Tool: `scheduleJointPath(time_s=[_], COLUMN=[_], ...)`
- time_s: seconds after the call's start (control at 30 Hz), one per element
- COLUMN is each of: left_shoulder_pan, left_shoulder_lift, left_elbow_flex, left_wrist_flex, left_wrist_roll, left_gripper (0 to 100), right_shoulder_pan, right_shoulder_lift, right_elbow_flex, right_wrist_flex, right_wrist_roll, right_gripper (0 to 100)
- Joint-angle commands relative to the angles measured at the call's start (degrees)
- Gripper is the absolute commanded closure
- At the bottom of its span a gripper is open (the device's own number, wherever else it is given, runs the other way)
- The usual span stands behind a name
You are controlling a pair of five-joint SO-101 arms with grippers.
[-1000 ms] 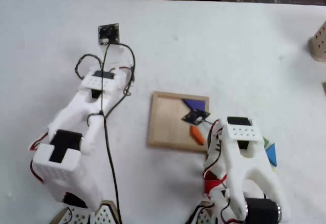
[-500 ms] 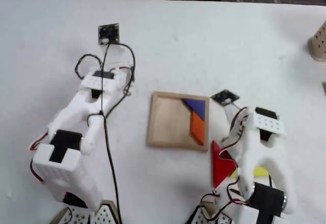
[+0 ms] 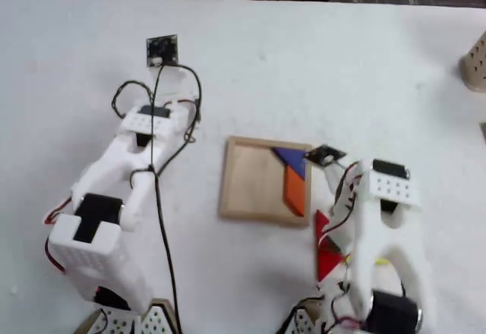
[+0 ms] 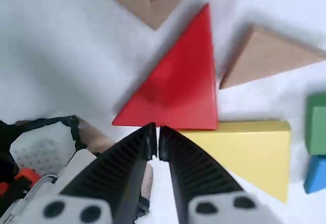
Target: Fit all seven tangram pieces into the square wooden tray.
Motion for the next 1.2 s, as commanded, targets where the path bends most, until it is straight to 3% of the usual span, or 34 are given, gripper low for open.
scheduleJointPath(time_s=[0.0, 0.2, 0.53, 0.7, 0.97, 1.17], left_shoulder_pan=[0.1, 0.1, 0.1, 0.1, 0.1, 0.1], left_shoulder_lift=[-0.4, -0.3, -0.5, -0.5, -0.5, -0.5], left_elbow_flex=[-3.5, -3.5, -3.3, -3.3, -3.3, -3.3], left_wrist_flex=[0.3, 0.3, 0.3, 0.3, 0.3, 0.3], left_wrist_roll=[-0.4, -0.4, -0.4, -0.4, -0.4, -0.4], left_gripper=[98, 98, 98, 98, 98, 98], right_shoulder_pan=[-3.4, -4.8, 1.7, 5.3, 5.7, 6.5], right_shoulder_lift=[-7.2, -8.5, -8.5, -3.7, 13.1, 16.6], right_elbow_flex=[5.7, 15.9, 15.6, 11.2, -3.0, -12.6], right_wrist_flex=[-1.6, -16.0, -24.0, -29.0, -27.2, -21.4], right_wrist_roll=[1.1, 0.8, 0.7, -3.0, -10.6, -19.1], right_gripper=[98.0, 98.0, 97.8, 97.8, 97.9, 97.9])
